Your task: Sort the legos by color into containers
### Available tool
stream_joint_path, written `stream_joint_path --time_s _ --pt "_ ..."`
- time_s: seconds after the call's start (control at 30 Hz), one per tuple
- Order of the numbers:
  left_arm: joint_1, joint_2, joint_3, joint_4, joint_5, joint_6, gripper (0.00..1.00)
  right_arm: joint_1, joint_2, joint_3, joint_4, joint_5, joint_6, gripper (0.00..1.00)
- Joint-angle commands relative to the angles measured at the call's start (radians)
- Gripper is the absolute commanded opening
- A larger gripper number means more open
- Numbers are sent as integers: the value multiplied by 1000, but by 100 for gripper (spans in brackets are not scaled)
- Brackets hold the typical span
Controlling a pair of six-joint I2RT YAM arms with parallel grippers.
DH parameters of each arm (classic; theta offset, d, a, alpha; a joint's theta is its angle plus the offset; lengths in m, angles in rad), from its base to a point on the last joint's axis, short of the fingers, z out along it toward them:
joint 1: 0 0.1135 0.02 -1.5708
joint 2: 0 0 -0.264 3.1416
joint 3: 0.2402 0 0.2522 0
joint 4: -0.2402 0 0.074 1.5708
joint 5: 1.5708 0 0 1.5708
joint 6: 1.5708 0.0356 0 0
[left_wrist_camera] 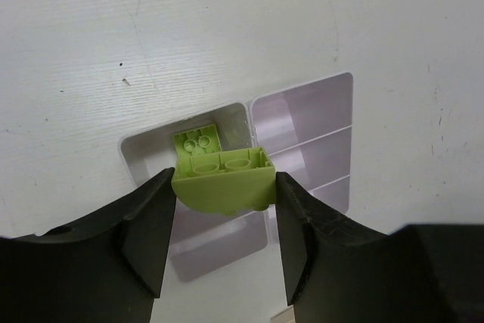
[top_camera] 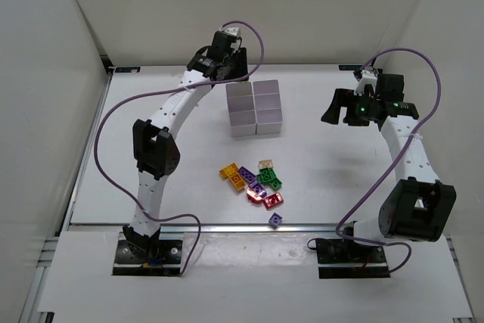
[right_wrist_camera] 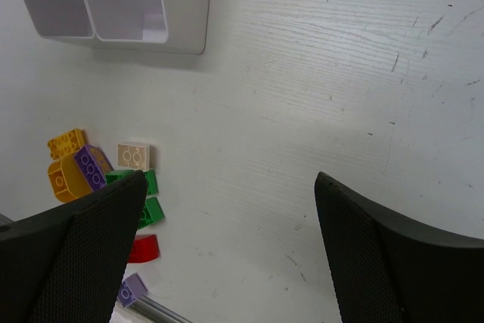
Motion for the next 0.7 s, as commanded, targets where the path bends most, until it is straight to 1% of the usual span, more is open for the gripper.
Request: stream_joint_path --time_s 0.0,0.4,0.43,0.47,0.5,0.53,0.6,0.63,0.67 --pt "-3 24 36 2 -33 -24 10 2 2 22 25 -6 0 94" --pt "6 90 36 2 -33 -22 10 2 20 26 27 -4 -17 95" --pt "11 95 36 2 -14 -21 20 0 21 29 30 -4 -18 95" --pt "13 98 37 2 -10 -22 28 2 23 28 30 -6 -18 95" --pt "14 101 36 2 -7 -18 33 2 25 29 28 -4 -21 95" --pt "14 102 37 2 5 -15 45 3 28 29 28 -9 -24 95" --pt "17 101 36 5 28 -6 57 3 31 32 25 -19 -41 95" --pt "19 95 34 11 43 -1 65 0 34 31 25 -24 -50 95" --pt "17 89 36 14 77 5 67 2 35 31 25 -30 -55 95"
